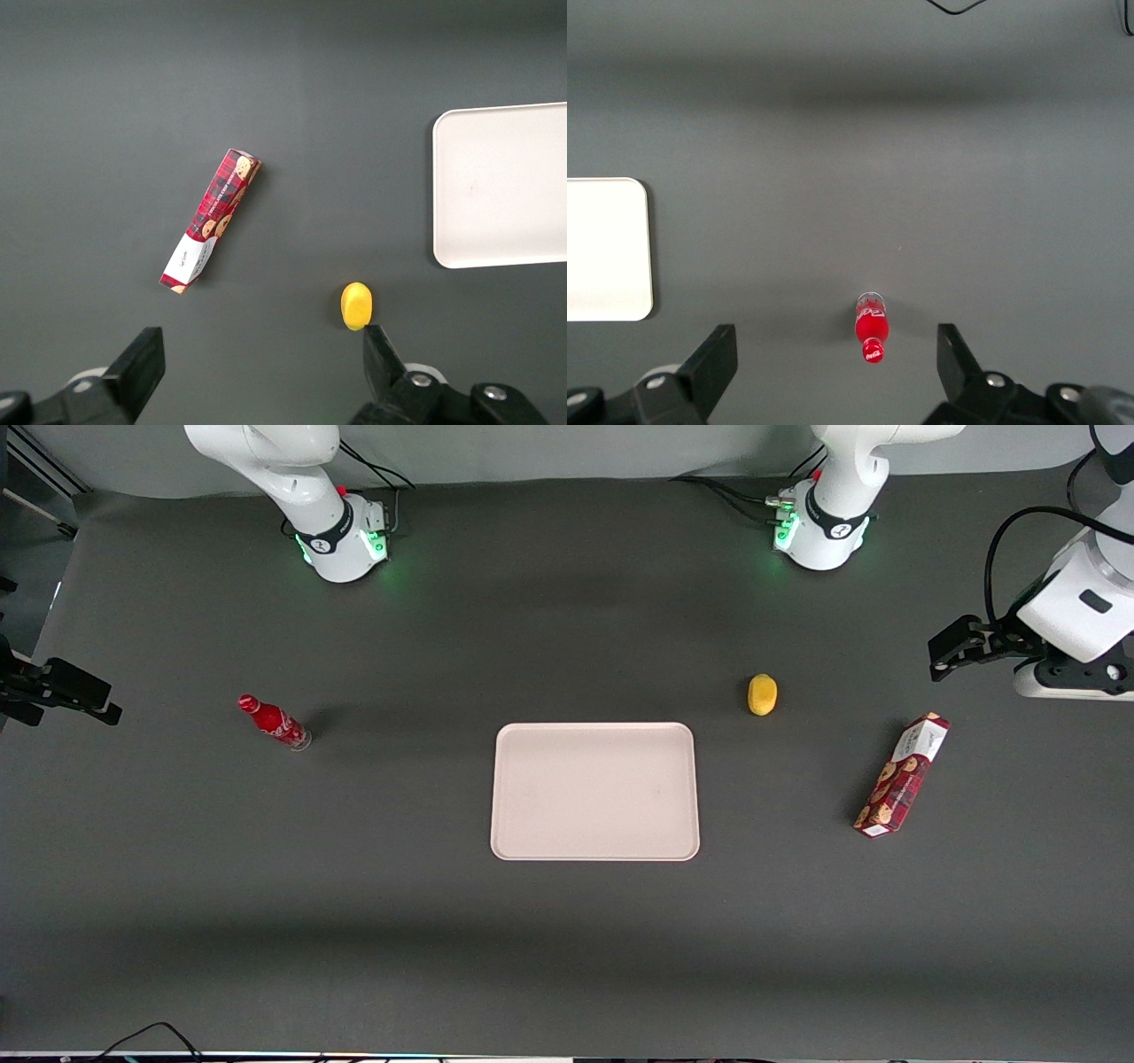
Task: Place red cookie box on tray
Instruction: 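Move the open left gripper toward the red plaid shortbread box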
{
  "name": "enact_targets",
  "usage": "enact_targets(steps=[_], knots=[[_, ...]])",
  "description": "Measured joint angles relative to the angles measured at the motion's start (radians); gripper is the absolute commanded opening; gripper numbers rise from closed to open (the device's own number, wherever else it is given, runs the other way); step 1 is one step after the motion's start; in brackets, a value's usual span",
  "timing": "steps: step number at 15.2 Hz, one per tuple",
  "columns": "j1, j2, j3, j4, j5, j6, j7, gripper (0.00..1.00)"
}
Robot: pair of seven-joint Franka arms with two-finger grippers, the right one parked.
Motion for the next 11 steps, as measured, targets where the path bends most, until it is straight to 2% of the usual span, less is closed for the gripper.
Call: enact_targets(steps=[4,11], knots=[[0.001,0.001,0.004,0.000,0.000,-0.029,0.033,1.00],[0.005,0.019,0.082,-0.014,0.007,-0.058,0.365,1.00]])
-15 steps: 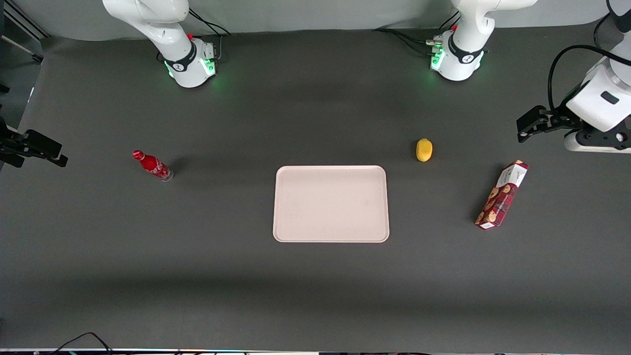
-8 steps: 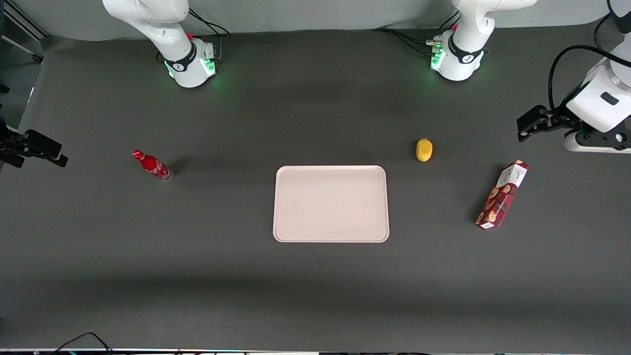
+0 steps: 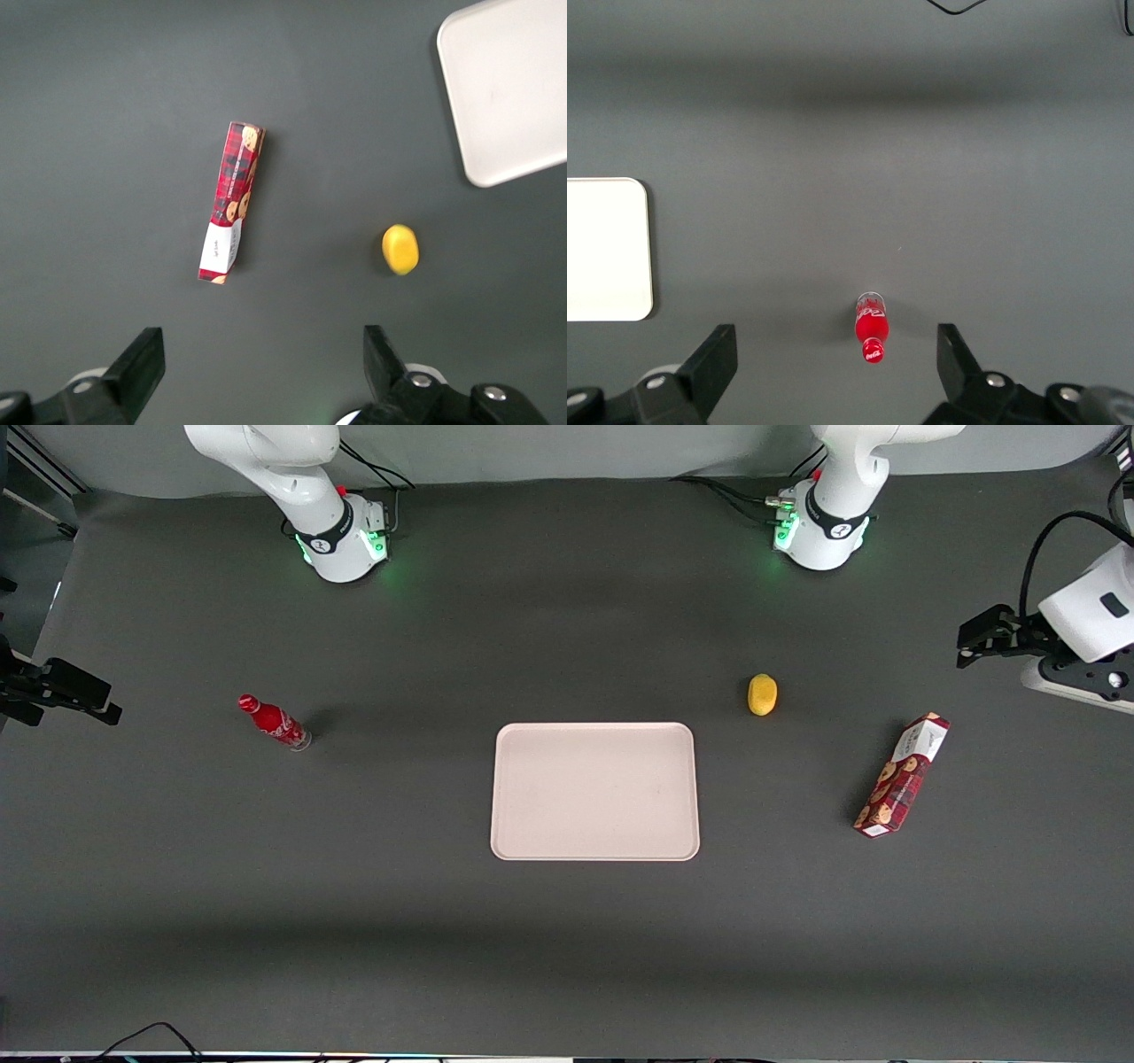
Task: Place red cookie box on tray
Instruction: 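Move the open left gripper toward the red plaid shortbread box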
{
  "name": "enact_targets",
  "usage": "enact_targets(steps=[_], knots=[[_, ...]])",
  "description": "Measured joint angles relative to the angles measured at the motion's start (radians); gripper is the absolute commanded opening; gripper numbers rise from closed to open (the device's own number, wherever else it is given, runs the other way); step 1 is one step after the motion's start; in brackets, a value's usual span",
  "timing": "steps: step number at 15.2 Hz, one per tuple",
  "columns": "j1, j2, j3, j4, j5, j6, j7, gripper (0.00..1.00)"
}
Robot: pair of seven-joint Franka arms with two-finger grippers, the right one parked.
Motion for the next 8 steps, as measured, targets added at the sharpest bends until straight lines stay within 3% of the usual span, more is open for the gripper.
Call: enact_targets(steps=[4,8], knots=[[0.004,0.003,0.040,-0.062,0.026,0.025,0.082,1.00],[0.004,-0.003,0.053,-0.171,0.043,0.158,0.128,1.00]])
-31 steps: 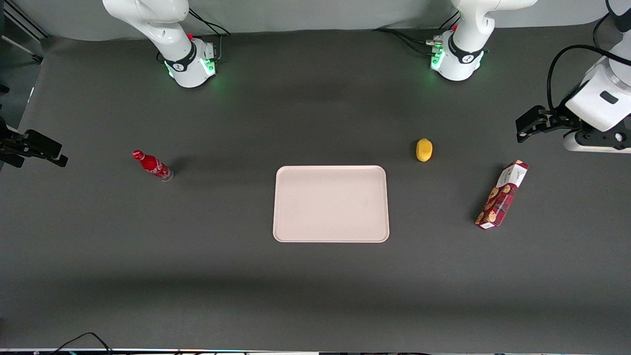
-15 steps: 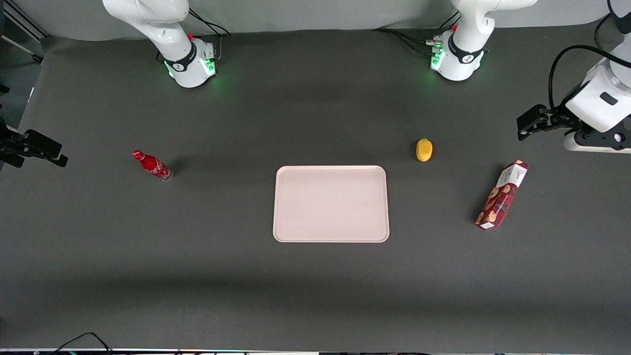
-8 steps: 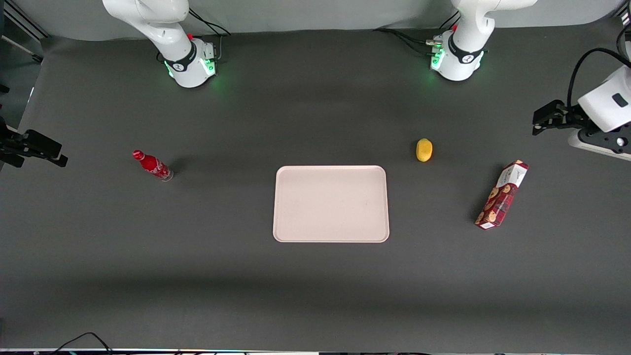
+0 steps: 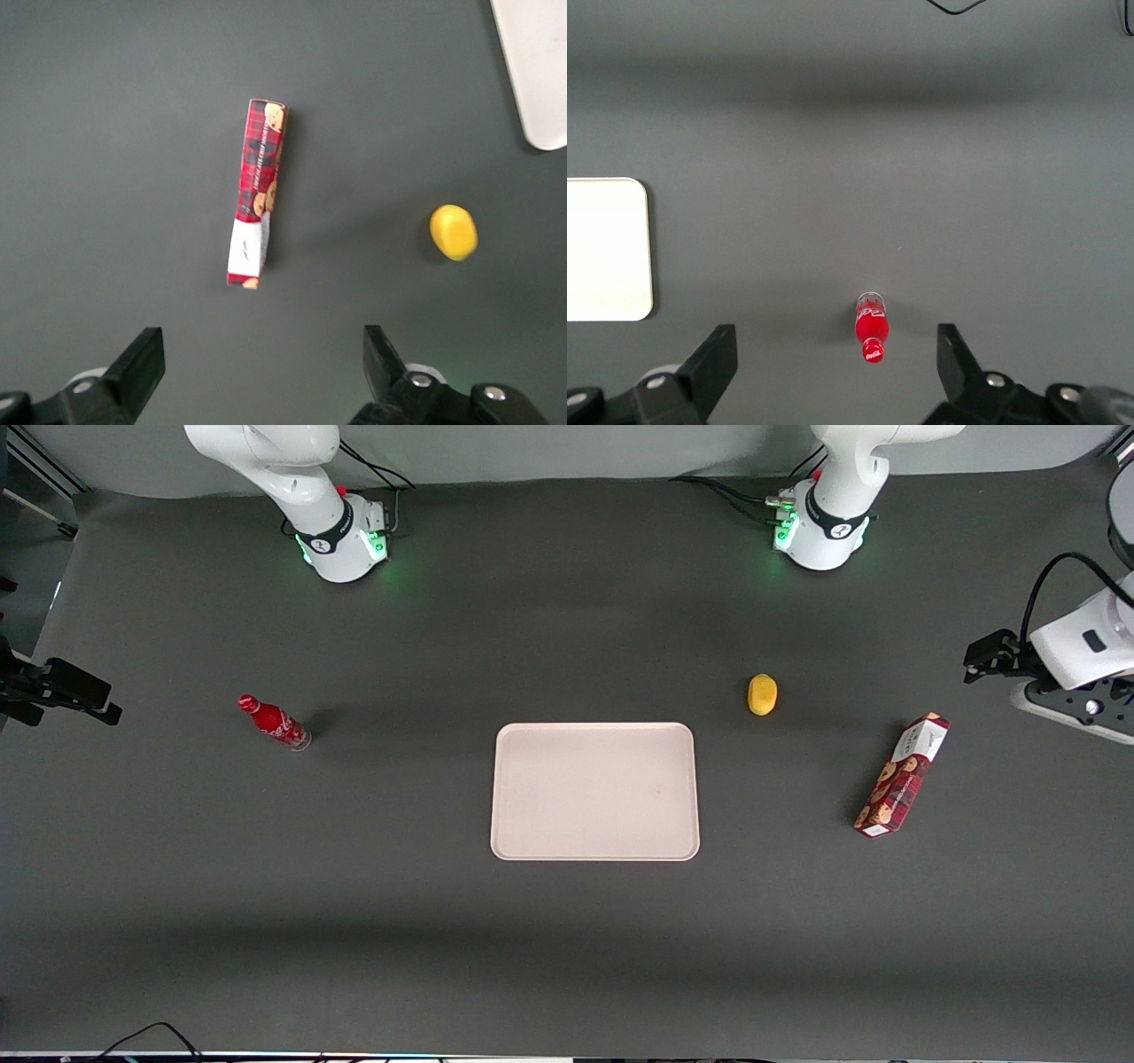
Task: Place red cookie box on tray
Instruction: 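Move the open left gripper toward the red plaid shortbread box, then lower the left gripper over the box and align fingers around it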
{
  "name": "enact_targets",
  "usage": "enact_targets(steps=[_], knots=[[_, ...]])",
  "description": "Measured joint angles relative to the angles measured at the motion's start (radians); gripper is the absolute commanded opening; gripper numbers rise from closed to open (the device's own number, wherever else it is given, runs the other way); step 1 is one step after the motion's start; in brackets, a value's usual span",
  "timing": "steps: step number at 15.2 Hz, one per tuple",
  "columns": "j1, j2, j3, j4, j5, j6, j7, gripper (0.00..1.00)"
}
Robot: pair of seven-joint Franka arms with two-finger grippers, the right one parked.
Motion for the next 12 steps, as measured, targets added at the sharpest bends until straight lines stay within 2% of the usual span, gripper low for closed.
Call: enact_targets(steps=[7,12], knots=[[0.001,0.001,0.070,-0.357,0.002,0.473,0.087,1.00],[-0.001,0.052,0.068,-0.448,0.002,0.667,0.112,1.00]])
